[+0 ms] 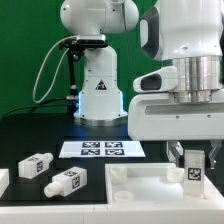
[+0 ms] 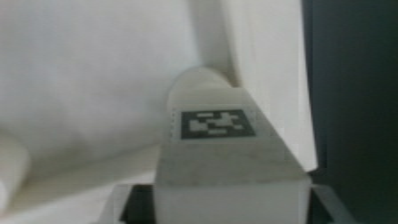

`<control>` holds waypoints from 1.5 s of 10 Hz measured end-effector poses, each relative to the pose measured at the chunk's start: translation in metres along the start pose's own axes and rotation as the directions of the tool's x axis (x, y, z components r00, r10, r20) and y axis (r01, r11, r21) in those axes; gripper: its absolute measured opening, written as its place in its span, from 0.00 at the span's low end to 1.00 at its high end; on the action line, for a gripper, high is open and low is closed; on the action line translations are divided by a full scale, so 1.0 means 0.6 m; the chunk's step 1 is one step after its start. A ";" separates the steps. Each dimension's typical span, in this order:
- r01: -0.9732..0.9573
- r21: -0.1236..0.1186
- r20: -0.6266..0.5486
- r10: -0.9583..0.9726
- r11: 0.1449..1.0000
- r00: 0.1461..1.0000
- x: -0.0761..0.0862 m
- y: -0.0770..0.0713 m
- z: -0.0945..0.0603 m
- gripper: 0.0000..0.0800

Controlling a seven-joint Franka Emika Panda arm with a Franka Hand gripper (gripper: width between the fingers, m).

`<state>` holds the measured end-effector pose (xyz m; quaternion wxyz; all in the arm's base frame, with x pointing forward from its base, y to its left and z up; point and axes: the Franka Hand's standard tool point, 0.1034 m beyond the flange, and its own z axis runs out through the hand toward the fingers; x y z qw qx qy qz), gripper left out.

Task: Assemble one leg

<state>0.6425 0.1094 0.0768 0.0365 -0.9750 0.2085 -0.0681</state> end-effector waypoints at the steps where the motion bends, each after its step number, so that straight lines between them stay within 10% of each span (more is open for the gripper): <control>1: -0.180 -0.011 -0.004 0.180 0.984 0.984 0.000 0.002 0.000 0.36; 7: -0.779 -0.051 0.065 0.780 0.625 0.622 0.005 0.013 0.003 0.36; 8: -0.755 -0.048 0.066 0.757 0.653 0.650 0.006 0.013 0.003 0.36; 10: -0.562 -0.037 0.048 0.563 0.826 0.825 0.000 0.002 0.002 0.71; 15: -0.069 0.001 0.046 0.069 0.998 0.997 -0.019 -0.020 0.002 0.81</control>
Offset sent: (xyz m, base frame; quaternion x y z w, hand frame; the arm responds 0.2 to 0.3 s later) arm 0.0202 0.0194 0.0004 0.0005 -0.1105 0.4162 0.9025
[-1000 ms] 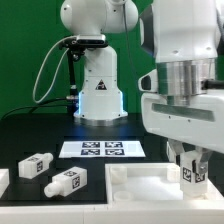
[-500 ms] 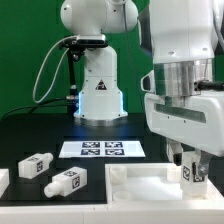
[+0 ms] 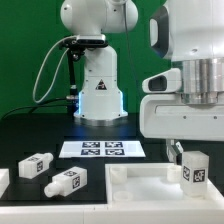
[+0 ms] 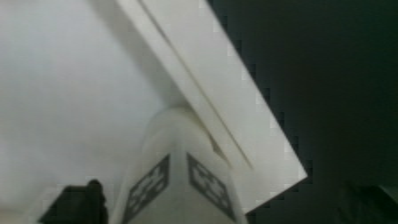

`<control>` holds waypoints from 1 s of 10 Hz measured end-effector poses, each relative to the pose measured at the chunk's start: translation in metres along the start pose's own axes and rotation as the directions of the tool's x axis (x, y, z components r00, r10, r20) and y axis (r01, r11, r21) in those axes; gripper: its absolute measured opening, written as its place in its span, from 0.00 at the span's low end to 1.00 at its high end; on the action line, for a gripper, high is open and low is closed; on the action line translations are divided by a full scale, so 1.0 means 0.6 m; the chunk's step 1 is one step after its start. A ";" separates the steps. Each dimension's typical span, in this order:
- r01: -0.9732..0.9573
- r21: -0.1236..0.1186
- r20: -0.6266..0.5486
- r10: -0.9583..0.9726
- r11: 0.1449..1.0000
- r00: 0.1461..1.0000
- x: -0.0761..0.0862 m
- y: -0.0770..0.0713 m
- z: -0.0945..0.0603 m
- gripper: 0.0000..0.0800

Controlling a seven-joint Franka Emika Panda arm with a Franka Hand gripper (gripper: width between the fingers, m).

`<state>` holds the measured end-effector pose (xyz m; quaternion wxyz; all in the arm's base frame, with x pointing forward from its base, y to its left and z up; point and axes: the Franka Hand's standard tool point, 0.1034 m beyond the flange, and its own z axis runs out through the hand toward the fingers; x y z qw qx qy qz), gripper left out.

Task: Assemble one leg

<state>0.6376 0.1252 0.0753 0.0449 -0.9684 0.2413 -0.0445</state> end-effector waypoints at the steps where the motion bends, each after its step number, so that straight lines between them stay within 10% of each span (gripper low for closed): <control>1: 0.151 -0.010 -0.010 -0.151 0.989 0.989 0.003 0.001 -0.001 0.81; 5: 0.523 -0.037 -0.024 -0.524 0.852 0.851 0.026 0.022 -0.005 0.81; 10: 0.339 -0.027 -0.029 -0.339 0.941 0.940 0.024 0.021 -0.002 0.36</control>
Offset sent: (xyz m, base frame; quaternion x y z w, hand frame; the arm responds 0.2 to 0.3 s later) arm 0.0083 -0.0165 0.0024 0.0322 0.0045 -0.2350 0.9714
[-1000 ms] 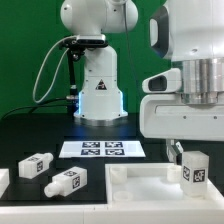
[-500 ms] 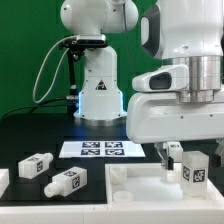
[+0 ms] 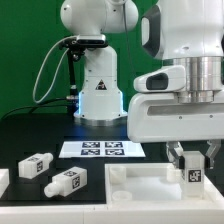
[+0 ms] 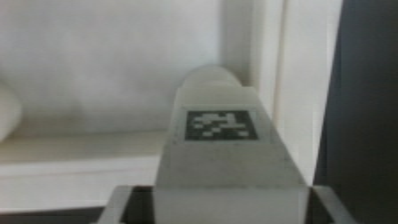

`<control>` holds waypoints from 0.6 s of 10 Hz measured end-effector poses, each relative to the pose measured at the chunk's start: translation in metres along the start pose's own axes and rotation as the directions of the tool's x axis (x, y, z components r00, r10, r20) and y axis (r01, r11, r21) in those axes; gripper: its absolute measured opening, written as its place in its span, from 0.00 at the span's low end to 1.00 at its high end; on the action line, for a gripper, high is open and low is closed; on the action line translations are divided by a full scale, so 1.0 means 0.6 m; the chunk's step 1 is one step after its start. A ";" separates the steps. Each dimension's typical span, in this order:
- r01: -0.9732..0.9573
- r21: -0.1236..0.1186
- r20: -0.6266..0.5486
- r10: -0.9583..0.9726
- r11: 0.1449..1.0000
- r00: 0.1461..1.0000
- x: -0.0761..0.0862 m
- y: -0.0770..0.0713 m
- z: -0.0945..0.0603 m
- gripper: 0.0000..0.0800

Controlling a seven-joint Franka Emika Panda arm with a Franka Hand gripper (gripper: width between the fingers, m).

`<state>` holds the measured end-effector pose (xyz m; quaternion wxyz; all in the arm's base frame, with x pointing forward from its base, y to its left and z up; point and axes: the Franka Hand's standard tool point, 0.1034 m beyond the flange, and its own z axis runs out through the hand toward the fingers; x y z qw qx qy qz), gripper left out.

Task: Assemble one leg

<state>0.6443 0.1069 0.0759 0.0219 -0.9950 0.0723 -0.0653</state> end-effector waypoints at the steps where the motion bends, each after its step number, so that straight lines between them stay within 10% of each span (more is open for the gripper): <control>1: -0.055 0.011 -0.021 0.055 0.998 0.998 0.006 0.000 0.002 0.36; 4: -0.443 0.004 -0.037 0.442 0.897 0.896 0.002 0.005 0.001 0.36; 6: -0.695 -0.051 -0.003 0.696 0.717 0.718 0.000 0.005 -0.001 0.36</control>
Offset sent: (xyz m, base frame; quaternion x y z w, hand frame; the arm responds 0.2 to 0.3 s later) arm -0.0018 -0.0043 0.0001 -0.0604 0.0306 0.3213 0.9446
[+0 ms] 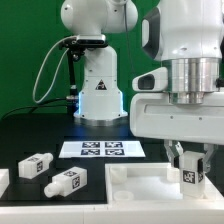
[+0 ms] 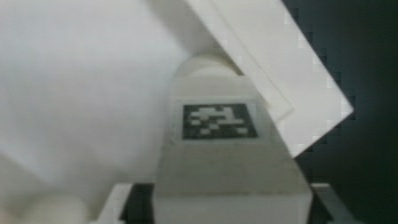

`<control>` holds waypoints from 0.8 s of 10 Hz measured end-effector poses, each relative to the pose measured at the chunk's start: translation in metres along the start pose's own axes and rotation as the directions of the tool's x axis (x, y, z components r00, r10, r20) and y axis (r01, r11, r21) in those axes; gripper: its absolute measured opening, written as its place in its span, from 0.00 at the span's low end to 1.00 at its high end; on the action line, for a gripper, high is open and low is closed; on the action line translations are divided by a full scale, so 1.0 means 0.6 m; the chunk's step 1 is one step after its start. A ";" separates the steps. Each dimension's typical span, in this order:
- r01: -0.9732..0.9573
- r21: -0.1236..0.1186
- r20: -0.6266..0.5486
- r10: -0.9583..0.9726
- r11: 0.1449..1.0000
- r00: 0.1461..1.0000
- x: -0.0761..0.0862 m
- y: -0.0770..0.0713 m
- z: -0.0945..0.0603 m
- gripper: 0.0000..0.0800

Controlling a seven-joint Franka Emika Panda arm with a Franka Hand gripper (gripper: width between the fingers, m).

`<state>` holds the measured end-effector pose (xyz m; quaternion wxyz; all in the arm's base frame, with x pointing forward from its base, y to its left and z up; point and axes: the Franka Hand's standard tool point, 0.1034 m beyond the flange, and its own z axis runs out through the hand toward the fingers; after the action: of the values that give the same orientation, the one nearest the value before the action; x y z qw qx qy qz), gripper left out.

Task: Assemble one leg

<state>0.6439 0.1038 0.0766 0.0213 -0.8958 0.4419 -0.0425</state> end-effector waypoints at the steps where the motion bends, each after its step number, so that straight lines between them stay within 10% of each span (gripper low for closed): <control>1: -0.224 -0.003 0.030 0.224 0.975 0.974 -0.004 0.000 0.004 0.36; 4: -0.533 -0.011 0.069 0.532 0.846 0.844 -0.007 0.001 0.005 0.36; 8: -0.266 -0.003 0.050 0.266 0.964 0.963 -0.018 -0.003 0.006 0.77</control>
Offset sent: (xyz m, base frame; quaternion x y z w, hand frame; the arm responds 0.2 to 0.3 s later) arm 0.0132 -0.0004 0.0125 0.0596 -0.0044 0.2220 0.9732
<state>0.6387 0.1135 0.0726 0.0394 -0.8291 0.5574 -0.0178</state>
